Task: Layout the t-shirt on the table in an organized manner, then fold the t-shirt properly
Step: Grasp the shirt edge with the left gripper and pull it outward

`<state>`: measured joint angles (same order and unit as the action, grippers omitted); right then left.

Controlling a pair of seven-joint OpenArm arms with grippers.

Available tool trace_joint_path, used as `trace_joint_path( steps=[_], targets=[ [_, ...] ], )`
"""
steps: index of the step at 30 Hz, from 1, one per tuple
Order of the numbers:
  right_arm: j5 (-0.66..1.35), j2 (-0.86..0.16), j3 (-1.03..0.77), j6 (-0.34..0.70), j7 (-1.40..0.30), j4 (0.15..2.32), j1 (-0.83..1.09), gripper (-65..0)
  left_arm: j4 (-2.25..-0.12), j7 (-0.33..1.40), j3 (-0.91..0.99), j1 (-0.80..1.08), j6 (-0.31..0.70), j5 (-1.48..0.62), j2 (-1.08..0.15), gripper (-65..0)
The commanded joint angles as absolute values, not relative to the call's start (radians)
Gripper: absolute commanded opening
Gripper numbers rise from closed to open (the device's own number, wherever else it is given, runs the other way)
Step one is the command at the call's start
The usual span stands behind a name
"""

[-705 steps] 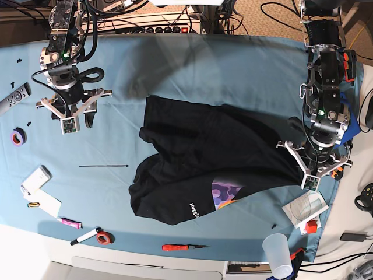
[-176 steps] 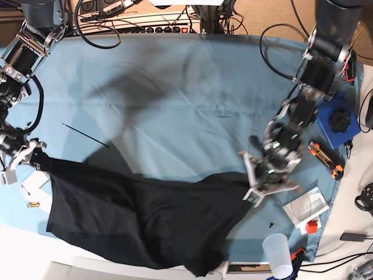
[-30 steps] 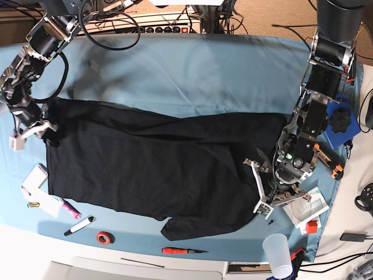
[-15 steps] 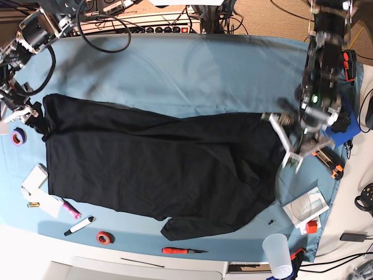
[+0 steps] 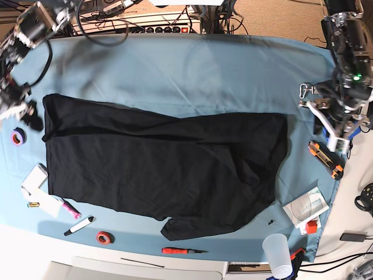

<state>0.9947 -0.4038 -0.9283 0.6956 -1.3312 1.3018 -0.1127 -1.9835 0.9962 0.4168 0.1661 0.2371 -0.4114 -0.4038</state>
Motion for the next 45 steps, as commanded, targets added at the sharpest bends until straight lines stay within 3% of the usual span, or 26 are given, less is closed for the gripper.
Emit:
trace_joint_path(
  steps=[1, 10, 18, 24, 31, 33, 38, 45],
  targets=[
    [1.009, -0.427, -0.931, 0.698, -1.319, 1.319, -0.127, -38.8, -2.001, 0.982, 0.440, 0.155, 0.238, -0.429, -0.416, -43.5],
    [1.009, -0.429, -0.972, 0.698, -1.374, 1.319, -0.132, -38.8, -2.001, 1.013, 0.461, 0.172, 0.282, -0.451, -0.415, -43.5],
    [0.862, -0.429, -0.926, 0.698, -1.375, 1.318, -0.093, -38.8, -2.001, 1.010, 0.461, 0.172, 0.287, -0.484, -0.413, -43.5],
    [0.725, -0.424, -0.814, 0.698, -1.191, 1.317, -0.017, -38.8, -2.001, 1.008, 0.461, 0.172, 0.287, -0.484, -0.413, -43.5],
    [0.692, -0.424, -0.720, 0.698, -1.201, 1.317, -0.017, -38.9, -2.001, 1.002, 0.461, 0.172, 0.286, -0.494, -0.413, -43.5],
    [0.691, -0.424, -0.716, 0.698, -1.226, 1.317, -0.017, -43.5, -2.000, 1.003, 0.461, 0.174, 0.287, -0.546, -0.412, -43.5],
    [0.690, -0.424, -0.717, 0.698, -1.242, 1.317, -0.017, -63.2, -1.996, 0.974, 0.460, 0.184, 0.348, -0.622, -0.369, -43.5],
    [0.690, -0.424, -0.717, 0.698, -1.258, 1.317, -0.016, -65.0, -1.889, 0.920, 0.368, 0.179, 0.469, -0.599, -0.313, -43.5]
  ],
)
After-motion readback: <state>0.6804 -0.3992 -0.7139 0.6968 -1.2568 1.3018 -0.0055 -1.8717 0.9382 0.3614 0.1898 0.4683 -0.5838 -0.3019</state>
